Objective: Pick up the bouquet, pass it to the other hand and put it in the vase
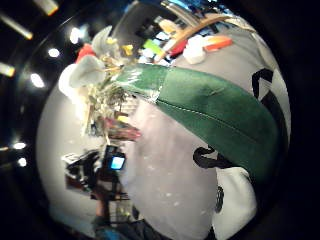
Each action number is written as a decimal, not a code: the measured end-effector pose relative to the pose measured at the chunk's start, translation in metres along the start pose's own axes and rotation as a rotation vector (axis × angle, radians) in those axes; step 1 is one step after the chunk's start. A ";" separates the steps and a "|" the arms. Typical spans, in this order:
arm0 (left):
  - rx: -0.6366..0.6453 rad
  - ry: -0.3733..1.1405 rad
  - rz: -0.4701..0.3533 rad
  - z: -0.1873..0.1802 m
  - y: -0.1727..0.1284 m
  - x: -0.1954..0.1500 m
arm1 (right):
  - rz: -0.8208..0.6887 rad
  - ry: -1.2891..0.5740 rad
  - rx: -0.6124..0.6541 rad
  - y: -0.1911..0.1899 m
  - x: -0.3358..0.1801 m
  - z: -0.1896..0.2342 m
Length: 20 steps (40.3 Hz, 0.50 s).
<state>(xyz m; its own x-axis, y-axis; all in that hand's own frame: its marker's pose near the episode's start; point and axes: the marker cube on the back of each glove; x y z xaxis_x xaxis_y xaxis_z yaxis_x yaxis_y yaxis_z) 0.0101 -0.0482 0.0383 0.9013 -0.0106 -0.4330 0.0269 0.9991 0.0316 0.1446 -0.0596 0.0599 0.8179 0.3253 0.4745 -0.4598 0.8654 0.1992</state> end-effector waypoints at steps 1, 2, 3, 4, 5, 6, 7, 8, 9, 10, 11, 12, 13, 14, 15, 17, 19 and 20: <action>0.013 0.028 0.005 0.000 -0.005 0.004 | -0.004 -0.047 0.007 -0.003 -0.004 0.000; 0.025 0.055 0.009 0.000 -0.010 0.008 | -0.011 -0.094 0.013 -0.005 -0.010 -0.001; 0.036 0.082 0.013 0.000 -0.015 0.012 | -0.020 -0.140 0.018 -0.004 -0.018 -0.004; 0.047 0.110 0.017 0.000 -0.020 0.016 | -0.030 -0.185 0.021 -0.003 -0.026 -0.008; 0.057 0.141 0.023 0.001 -0.024 0.021 | -0.042 -0.230 0.022 -0.001 -0.035 -0.011; 0.065 0.174 0.032 0.000 -0.029 0.027 | -0.053 -0.273 0.021 0.000 -0.043 -0.013; 0.073 0.212 0.044 0.000 -0.033 0.034 | -0.065 -0.315 0.018 0.001 -0.051 -0.015; 0.080 0.253 0.057 0.000 -0.037 0.041 | -0.076 -0.357 0.012 0.003 -0.059 -0.016; 0.086 0.299 0.070 -0.001 -0.041 0.050 | -0.086 -0.399 0.003 0.004 -0.066 -0.016; 0.091 0.349 0.085 -0.002 -0.045 0.058 | -0.096 -0.441 -0.008 0.005 -0.074 -0.015; 0.095 0.404 0.101 -0.002 -0.050 0.067 | -0.107 -0.484 -0.021 0.007 -0.082 -0.014; 0.100 0.465 0.121 -0.002 -0.055 0.075 | -0.119 -0.529 -0.037 0.009 -0.091 -0.012; 0.102 0.527 0.144 -0.002 -0.061 0.083 | -0.129 -0.574 -0.055 0.011 -0.100 -0.009; 0.103 0.585 0.165 -0.002 -0.067 0.089 | -0.138 -0.616 -0.074 0.014 -0.108 -0.006; 0.102 0.635 0.180 -0.002 -0.072 0.096 | -0.145 -0.652 -0.092 0.016 -0.115 -0.003; 0.100 0.709 0.186 -0.003 -0.078 0.109 | -0.163 -0.707 -0.120 0.021 -0.129 0.003; 0.108 0.761 0.181 -0.007 -0.082 0.122 | -0.205 -0.760 -0.139 0.027 -0.143 0.007; 0.116 0.780 0.185 -0.008 -0.085 0.127 | -0.248 -0.792 -0.139 0.029 -0.151 0.009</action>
<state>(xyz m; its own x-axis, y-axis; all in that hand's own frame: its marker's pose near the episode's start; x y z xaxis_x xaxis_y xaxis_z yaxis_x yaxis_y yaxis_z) 0.1189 -0.1341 -0.0270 0.3353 0.2279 -0.9141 -0.0098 0.9711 0.2385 0.0045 -0.0871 0.0020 0.3809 -0.1991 0.9029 -0.2093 0.9326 0.2940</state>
